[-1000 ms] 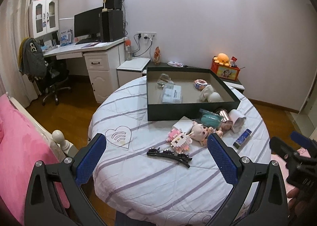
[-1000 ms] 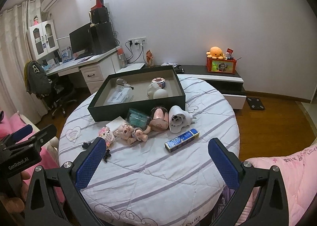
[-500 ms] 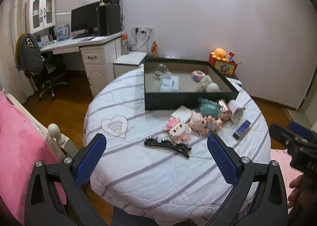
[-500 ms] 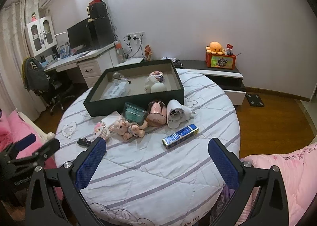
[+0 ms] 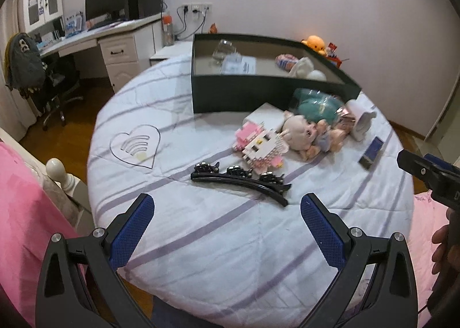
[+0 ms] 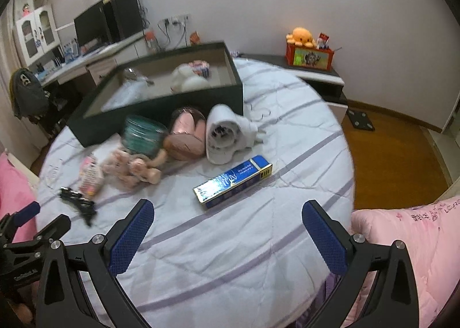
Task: Organize rigid objects
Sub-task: 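Withdraw both tools from the box toward the remaining items, then grasp the blue toothpaste box with the right gripper while the left grasps the black hair clips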
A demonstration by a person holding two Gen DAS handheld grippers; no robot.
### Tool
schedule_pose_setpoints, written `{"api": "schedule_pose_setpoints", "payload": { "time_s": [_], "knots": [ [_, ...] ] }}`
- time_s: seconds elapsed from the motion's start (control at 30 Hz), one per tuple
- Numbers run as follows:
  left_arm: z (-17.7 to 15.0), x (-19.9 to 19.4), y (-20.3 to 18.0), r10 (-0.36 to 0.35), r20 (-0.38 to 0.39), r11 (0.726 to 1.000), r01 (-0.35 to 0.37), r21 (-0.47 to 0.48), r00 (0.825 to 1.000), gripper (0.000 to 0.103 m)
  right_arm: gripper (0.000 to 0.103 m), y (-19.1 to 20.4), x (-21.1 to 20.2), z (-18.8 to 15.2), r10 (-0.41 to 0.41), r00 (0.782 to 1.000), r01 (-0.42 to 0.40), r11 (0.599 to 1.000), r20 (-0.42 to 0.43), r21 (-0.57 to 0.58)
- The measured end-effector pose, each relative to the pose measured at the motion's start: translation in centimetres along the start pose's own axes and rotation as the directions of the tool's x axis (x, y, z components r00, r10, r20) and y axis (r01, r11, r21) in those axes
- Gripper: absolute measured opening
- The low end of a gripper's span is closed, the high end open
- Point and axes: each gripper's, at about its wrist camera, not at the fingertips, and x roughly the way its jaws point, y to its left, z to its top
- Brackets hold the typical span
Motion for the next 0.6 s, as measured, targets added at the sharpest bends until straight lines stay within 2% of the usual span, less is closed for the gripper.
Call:
{"api": "schedule_pose_setpoints", "payload": {
  "time_s": [0.27, 0.47, 0.5, 0.6],
  "knots": [
    [0.5, 3.8, -0.6, -0.004, -0.058, 0.999, 0.005, 0.031, 0.998, 0.103, 0.103, -0.1, 4.6, 0.4, -0.012, 0.998, 0.014, 1.0, -0.064, 0.021],
    [0.7, 5.3, -1.5, 0.023, -0.068, 0.997, -0.018, 0.075, 0.997, 0.103, 0.102, 0.3, 6.0, 0.6, -0.05, 0.998, 0.049, 0.999, -0.048, -0.016],
    [0.7, 5.4, -1.6, 0.023, -0.064, 0.997, -0.018, 0.075, 0.998, 0.103, 0.101, 0.3, 6.0, 0.7, -0.05, 0.998, 0.049, 0.999, -0.045, -0.023],
    [0.8, 5.5, -1.3, 0.008, -0.049, 0.998, -0.005, 0.062, 0.999, 0.103, 0.087, 0.4, 5.7, 0.7, -0.04, 0.999, 0.039, 0.998, -0.029, -0.041]
  ]
}}
